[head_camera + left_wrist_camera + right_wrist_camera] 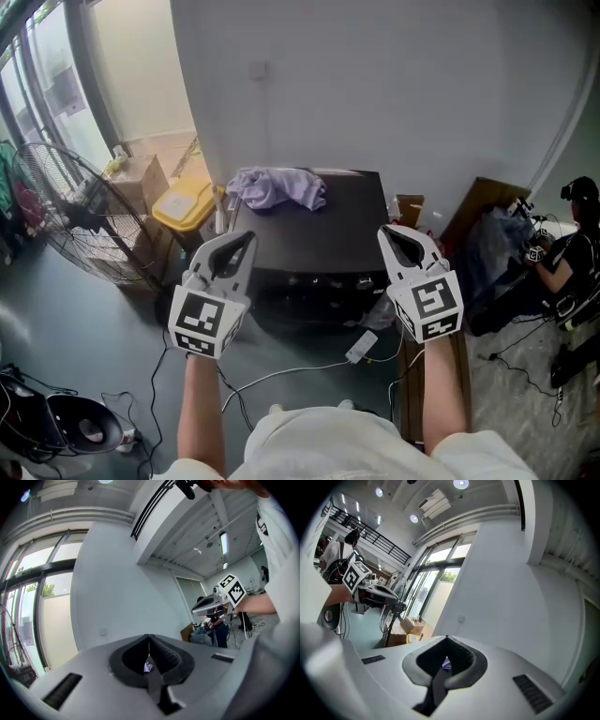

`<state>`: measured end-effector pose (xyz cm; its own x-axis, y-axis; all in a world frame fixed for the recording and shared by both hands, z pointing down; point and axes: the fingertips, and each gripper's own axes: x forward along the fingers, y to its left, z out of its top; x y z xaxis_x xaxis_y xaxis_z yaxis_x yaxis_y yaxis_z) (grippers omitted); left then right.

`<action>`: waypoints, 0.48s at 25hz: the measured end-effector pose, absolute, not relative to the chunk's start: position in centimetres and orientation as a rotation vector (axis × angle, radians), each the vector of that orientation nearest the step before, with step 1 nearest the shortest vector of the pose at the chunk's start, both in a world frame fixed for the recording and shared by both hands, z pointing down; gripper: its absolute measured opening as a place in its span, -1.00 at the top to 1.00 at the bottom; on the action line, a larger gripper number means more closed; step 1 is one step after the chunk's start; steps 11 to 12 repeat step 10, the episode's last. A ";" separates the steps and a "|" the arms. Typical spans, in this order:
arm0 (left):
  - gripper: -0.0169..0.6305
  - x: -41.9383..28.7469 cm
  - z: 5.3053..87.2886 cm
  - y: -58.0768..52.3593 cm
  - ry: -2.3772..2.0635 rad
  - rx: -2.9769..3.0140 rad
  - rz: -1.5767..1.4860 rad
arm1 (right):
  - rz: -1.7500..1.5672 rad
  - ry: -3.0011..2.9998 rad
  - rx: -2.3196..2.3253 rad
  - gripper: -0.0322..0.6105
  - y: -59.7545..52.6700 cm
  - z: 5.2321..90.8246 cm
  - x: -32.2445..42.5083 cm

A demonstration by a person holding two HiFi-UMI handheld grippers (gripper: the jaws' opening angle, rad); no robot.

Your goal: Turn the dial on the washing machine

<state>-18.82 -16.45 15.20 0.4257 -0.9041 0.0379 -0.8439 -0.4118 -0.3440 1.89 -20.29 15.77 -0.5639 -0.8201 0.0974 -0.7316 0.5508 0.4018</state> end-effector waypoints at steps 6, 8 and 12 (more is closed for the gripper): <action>0.90 -19.0 15.3 -16.4 1.523 -2.404 -0.318 | -0.463 -2.529 1.275 0.86 -20.5 15.8 1.6; 0.90 -19.3 15.4 -16.4 1.524 -2.402 -0.317 | -0.464 -2.532 1.273 0.86 -20.5 15.9 1.3; 0.90 -19.6 15.5 -16.4 1.525 -2.401 -0.315 | -0.465 -2.535 1.272 0.86 -20.5 16.1 1.1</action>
